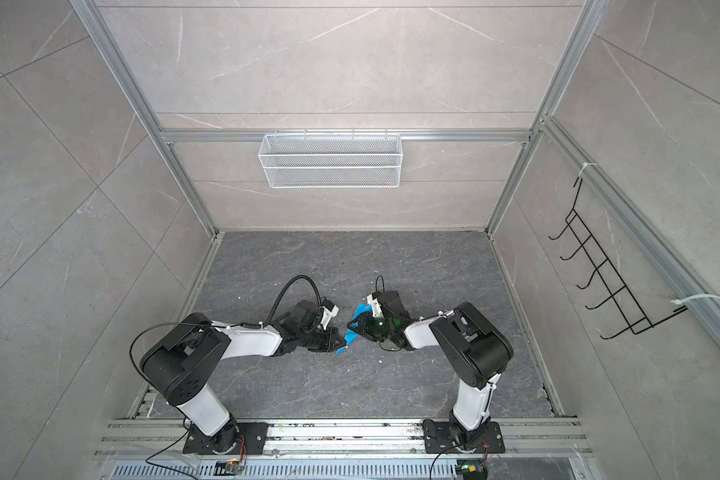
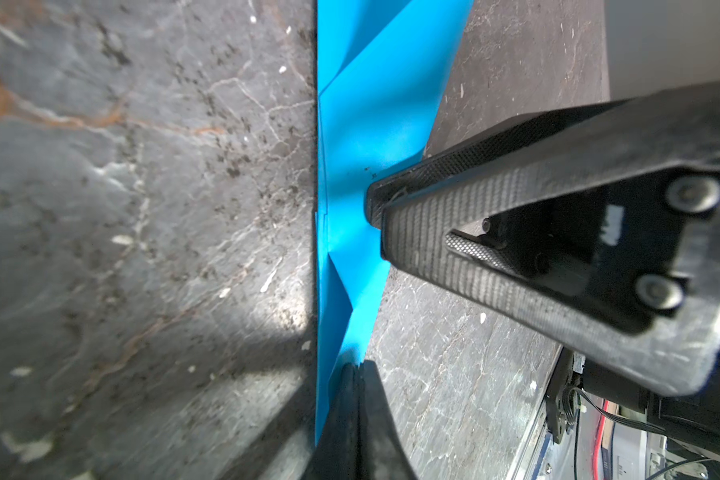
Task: Fold a paper plane with a square sheet of paper (pick it up from the middle)
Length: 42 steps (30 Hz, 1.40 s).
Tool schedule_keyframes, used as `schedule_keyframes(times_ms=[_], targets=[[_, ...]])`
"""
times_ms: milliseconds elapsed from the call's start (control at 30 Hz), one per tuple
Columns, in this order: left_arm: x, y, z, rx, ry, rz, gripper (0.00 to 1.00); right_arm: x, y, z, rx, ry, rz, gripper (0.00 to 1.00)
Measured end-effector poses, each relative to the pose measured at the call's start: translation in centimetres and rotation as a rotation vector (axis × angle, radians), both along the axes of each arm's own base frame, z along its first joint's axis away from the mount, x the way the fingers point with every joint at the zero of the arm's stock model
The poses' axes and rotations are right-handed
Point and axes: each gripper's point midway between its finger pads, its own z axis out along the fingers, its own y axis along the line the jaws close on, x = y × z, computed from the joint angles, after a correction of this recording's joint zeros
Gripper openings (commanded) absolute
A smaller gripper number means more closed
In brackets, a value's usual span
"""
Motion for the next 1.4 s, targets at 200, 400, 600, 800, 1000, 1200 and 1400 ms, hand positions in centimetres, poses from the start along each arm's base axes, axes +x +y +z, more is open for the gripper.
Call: schedule_keyframes(times_ms=[200,400,600,800,1000,1200,1400], targets=[[0.2,-0.2,0.2,-0.006,-0.004,0.001,0.04,0.0,0.0,0.0,-0.001,0.002,0.0,0.39],[0.4,-0.3,0.6,-0.013,-0.017,0.004,0.06,0.0,0.0,0.0,-0.001,0.002,0.0,0.39],[0.9,-0.5,1.0,-0.018,-0.033,0.01,0.06,0.0,0.0,0.0,-0.001,0.002,0.0,0.39],[1.5,-1.0,1.4,-0.03,-0.047,0.011,0.05,0.0,0.0,0.0,-0.001,0.003,-0.001,0.39],[1.4,-1.0,0.5,-0.017,-0.021,0.016,0.05,0.0,0.0,0.0,0.0,0.005,-0.002,0.39],[1.2,-1.1,0.4,-0.017,-0.013,0.016,0.04,0.0,0.0,0.0,0.001,0.008,-0.004,0.39],[1.1,-1.2,0.3,-0.013,-0.013,0.016,0.03,0.0,0.0,0.0,0.001,0.008,-0.004,0.39]])
